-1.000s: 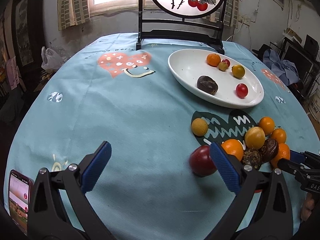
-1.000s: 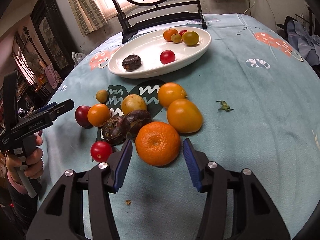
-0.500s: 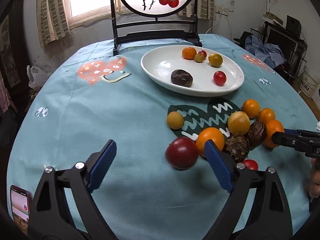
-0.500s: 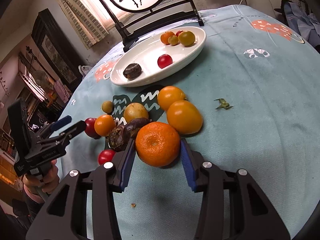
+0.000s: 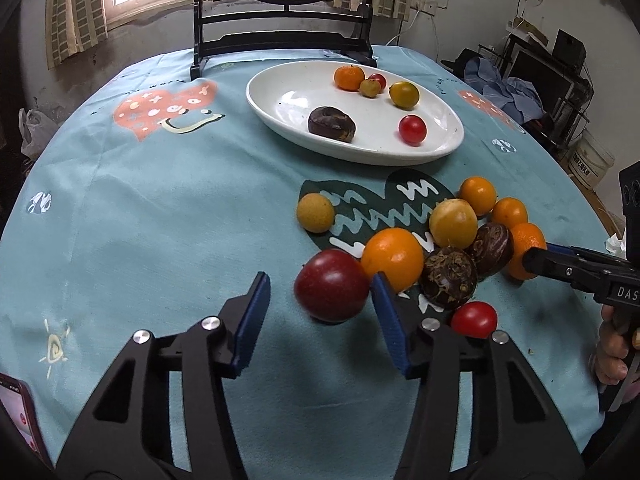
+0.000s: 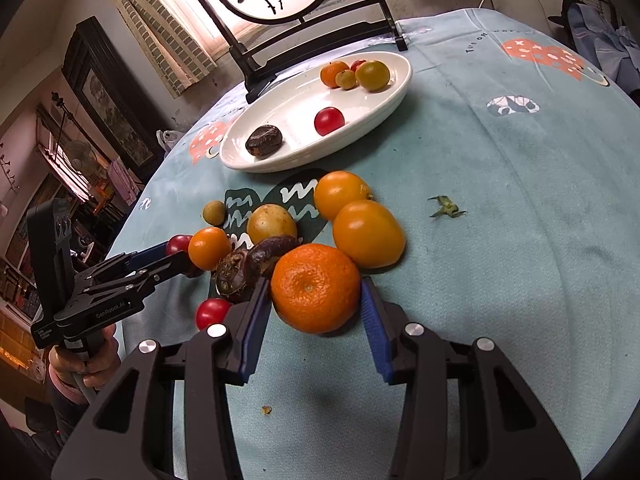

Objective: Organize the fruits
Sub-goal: 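Grasp the red plum with the left tool while the right grasps a large orange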

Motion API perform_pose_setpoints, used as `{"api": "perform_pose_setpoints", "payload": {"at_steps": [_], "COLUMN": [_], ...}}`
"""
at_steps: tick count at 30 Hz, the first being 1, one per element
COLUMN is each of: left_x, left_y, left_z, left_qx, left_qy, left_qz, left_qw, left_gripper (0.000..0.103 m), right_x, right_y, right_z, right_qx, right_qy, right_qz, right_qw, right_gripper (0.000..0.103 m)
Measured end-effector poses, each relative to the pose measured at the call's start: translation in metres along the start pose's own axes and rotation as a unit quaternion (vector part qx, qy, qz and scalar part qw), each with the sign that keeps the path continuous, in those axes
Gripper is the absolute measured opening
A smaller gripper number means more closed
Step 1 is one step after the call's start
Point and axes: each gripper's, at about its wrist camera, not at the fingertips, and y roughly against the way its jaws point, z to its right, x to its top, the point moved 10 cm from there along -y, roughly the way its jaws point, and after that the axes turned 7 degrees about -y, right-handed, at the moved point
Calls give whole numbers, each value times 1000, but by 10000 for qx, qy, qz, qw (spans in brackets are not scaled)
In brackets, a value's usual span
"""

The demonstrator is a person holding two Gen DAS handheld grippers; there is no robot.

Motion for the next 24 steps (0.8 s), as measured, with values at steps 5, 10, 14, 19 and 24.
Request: {"api": "perform_pose_setpoints", "payload": {"at_steps": [5,10,14,19,24], "left_x": [1,1,0,0,1], "left_y": [0,-1,-4,-3,-2], "left_z": [9,8,3,4,4], "left_qx": [-279,-180,-205,-141,-103], "left_qy": [-27,-55,68,3,-26], "left_qz": [38,76,23,45,79], "left_qw": [9996,9998,9998,9999,9999], "left_gripper": [52,44,41,40,40], "right_x": [0,0,-1,0,0], "right_y": [0,0,1,6,11], "right_z": [0,0,2,2,-1], "right_qx": [2,40,114,251,389], "right_qy": [-2,-31,-96,-177,-165], "right_qz": [4,10,26,119,202], "right_qw": [10000,10000,9999,9995,9989], "right_gripper": [45,45,45,45,45]}}
